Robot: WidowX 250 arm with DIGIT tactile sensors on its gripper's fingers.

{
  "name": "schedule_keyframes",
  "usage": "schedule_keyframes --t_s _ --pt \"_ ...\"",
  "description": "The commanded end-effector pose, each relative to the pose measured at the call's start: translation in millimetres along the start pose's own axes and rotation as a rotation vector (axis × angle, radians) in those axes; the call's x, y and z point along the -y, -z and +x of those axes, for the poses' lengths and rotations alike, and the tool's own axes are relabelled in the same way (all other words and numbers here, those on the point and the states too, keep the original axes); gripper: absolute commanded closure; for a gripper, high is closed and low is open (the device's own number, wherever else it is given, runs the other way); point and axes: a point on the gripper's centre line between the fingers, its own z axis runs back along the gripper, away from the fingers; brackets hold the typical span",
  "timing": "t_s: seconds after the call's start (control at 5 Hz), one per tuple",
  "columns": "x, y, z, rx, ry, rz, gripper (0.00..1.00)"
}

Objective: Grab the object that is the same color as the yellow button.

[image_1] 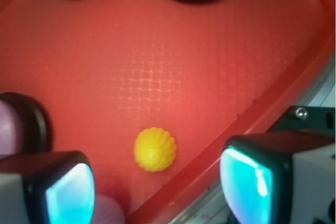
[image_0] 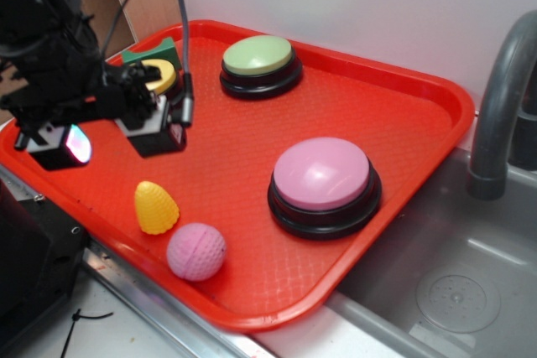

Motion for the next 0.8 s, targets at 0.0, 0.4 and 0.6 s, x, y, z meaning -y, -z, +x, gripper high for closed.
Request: schedule_keyframes --t_s 0.0,0.4,0.6 --pt "7.4 30.0 4.5 -0.011 0.021 0.03 0.0" --pt "10.1 59.4 5.5 -0.064 0.066 0.068 0.0" --pt "13.8 67.1 1.7 -0.095 0.092 0.072 0.0"
